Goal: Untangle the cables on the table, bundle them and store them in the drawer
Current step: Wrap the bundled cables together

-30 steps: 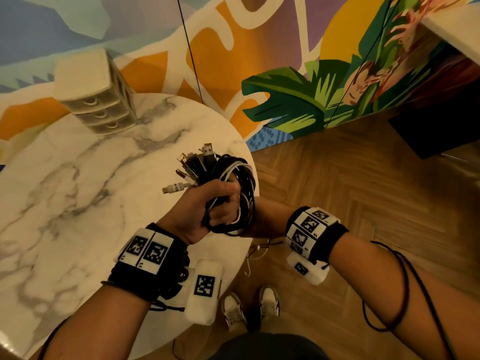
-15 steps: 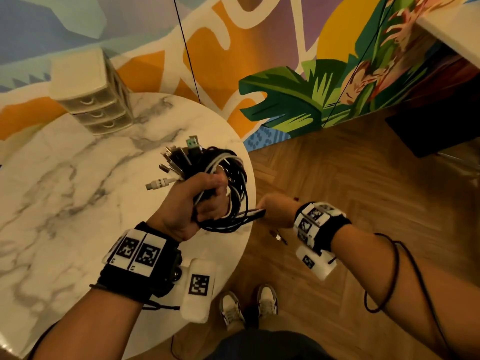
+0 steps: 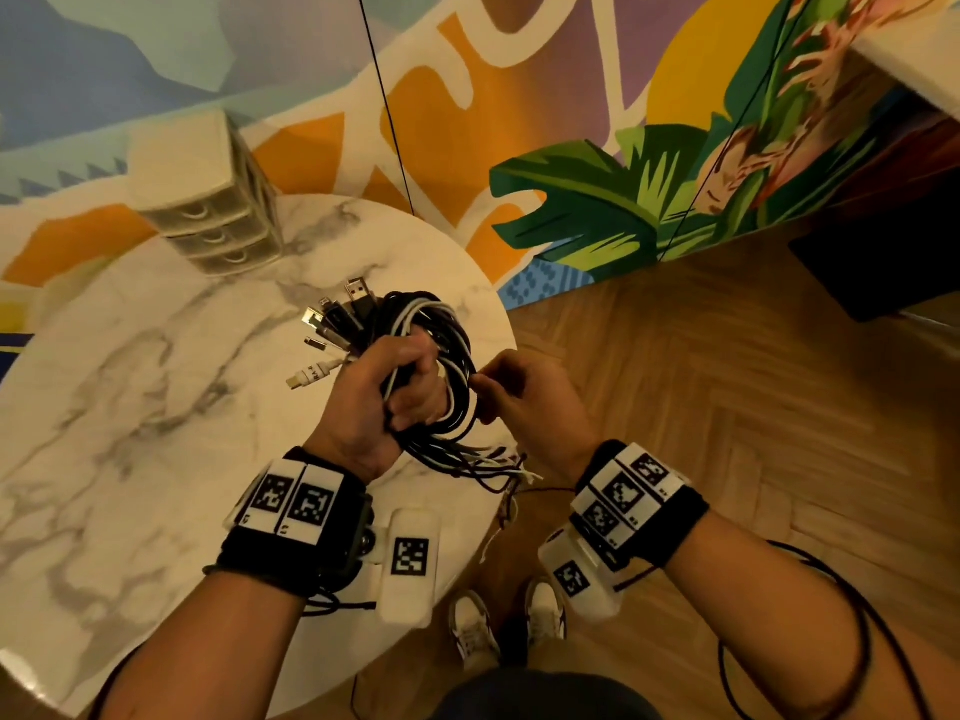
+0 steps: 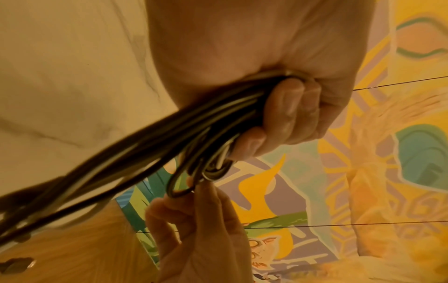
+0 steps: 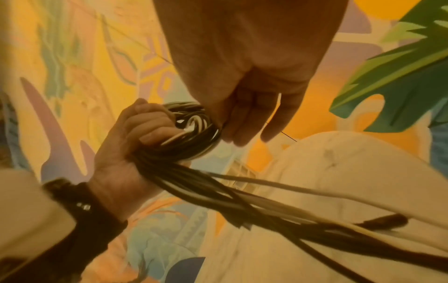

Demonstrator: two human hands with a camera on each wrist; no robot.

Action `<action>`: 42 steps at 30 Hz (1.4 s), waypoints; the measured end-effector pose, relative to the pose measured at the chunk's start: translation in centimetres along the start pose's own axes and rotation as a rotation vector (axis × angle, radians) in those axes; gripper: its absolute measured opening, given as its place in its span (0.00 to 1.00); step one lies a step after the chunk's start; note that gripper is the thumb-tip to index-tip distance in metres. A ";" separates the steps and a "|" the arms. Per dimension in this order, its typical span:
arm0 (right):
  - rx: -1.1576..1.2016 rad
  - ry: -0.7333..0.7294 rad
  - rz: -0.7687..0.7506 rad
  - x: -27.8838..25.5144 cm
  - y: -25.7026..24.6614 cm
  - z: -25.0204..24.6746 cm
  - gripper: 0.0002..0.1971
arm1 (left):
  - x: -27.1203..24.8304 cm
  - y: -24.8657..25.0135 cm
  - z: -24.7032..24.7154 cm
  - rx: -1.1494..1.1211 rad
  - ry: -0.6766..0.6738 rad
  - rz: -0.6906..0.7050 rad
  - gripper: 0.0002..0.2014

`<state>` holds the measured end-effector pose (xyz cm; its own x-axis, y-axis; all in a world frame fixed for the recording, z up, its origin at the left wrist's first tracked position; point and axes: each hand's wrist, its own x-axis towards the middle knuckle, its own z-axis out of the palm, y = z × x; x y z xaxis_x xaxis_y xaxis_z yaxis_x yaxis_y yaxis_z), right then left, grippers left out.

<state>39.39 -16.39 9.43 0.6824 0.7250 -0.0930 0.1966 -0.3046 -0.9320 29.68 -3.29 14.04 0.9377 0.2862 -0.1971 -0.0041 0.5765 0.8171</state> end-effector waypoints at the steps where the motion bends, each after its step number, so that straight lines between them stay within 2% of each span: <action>1: -0.015 0.058 -0.025 0.0 0.0 0.0 0.08 | -0.1 0.0 0.0 0.000 0.000 -0.006 0.10; 4: -0.042 0.167 -0.087 0.3 -0.3 0.0 0.05 | -0.4 -0.3 0.1 0.030 -0.009 -0.032 0.10; 9: -0.119 0.181 -0.170 0.3 -0.4 0.1 0.03 | -0.6 -0.5 0.5 0.100 -0.036 -0.030 0.10; 12: -0.001 0.171 -0.130 0.3 -0.5 0.3 0.02 | -0.6 -0.3 0.4 0.131 -0.034 -0.033 0.10; 18: 0.366 0.078 0.016 0.5 0.0 0.3 0.05 | -1.0 -0.7 0.2 0.150 -0.081 -0.057 0.09; 21: 0.237 0.075 -0.047 1.8 -0.9 -0.8 0.09 | -1.4 -0.9 0.3 0.158 -0.109 -0.089 0.08; 22: 0.187 0.039 -0.090 2.3 -1.7 -1.3 0.09 | -1.4 -1.0 0.4 0.159 -0.119 -0.105 0.08; 24: 0.151 -0.124 -0.115 3.5 -3.4 -1.9 0.10 | -1.5 -1.0 0.4 0.153 -0.140 -0.138 0.08; 27: 0.195 -0.424 -0.038 4.8 -5.1 -2.8 0.11 | -1.8 -1.1 0.5 0.141 -0.170 -0.170 0.07; 30: 0.148 -0.548 -0.064 5.5 -5.5 -2.8 0.10 | -2.2 -1.1 0.2 0.151 -0.183 -0.185 0.08; 34: 0.220 -0.484 -0.111 6.0 -5.9 -1.8 0.12 | -2.5 -1.7 0.3 0.133 -0.189 -0.230 0.10; 37: 0.280 -0.457 -0.181 6.5 -7.3 -1.4 0.12 | -2.7 -2.3 0.7 0.156 -0.118 -0.266 0.11; 42: 0.065 -0.408 -0.244 7.0 -7.7 -1.1 0.11 | -2.7 -2.5 0.7 0.193 -0.140 -0.276 0.12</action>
<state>43.42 -9.69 16.35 0.2869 0.9579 0.0134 0.2638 -0.0656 -0.9624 27.39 -6.03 12.92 0.9329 0.0247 -0.3592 0.3088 0.4582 0.8335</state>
